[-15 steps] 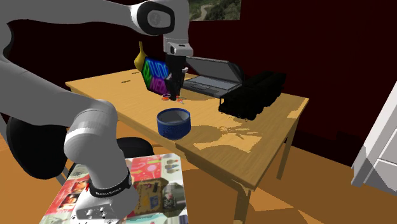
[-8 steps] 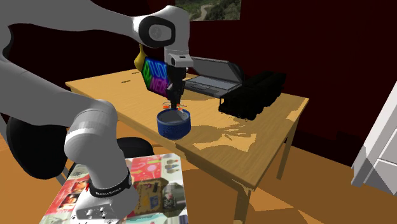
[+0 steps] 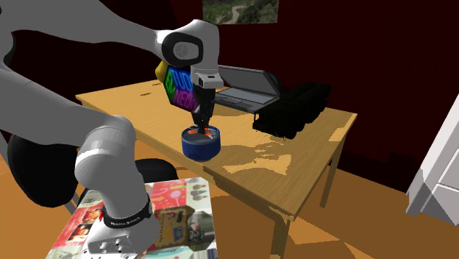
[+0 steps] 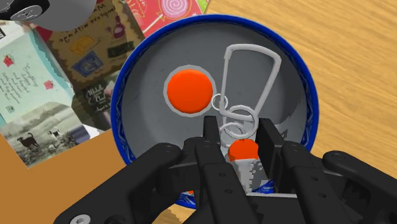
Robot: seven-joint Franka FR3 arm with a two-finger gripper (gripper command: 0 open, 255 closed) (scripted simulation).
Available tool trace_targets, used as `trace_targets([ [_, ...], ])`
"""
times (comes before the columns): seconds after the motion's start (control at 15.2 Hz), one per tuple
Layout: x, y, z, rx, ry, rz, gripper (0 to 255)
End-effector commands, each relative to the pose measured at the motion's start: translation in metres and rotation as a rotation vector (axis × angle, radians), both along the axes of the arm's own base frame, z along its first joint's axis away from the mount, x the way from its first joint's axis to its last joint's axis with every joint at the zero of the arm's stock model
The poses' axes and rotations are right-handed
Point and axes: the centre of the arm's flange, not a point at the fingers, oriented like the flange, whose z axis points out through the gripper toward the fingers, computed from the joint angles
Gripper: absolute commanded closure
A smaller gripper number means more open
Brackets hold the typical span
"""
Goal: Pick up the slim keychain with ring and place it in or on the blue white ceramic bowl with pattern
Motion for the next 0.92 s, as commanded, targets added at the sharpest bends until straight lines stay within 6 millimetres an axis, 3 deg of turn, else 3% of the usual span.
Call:
trace_targets([
  [0.0,0.0,0.0,-0.001,0.0,0.0,0.0,255],
  [0.2,0.0,0.0,-0.001,0.0,0.0,0.0,255],
  [0.26,0.0,0.0,-0.001,0.0,0.0,0.0,0],
  [0.59,0.0,0.0,-0.001,0.0,0.0,0.0,0],
  [0.86,0.004,0.0,0.049,0.0,0.0,0.0,0],
])
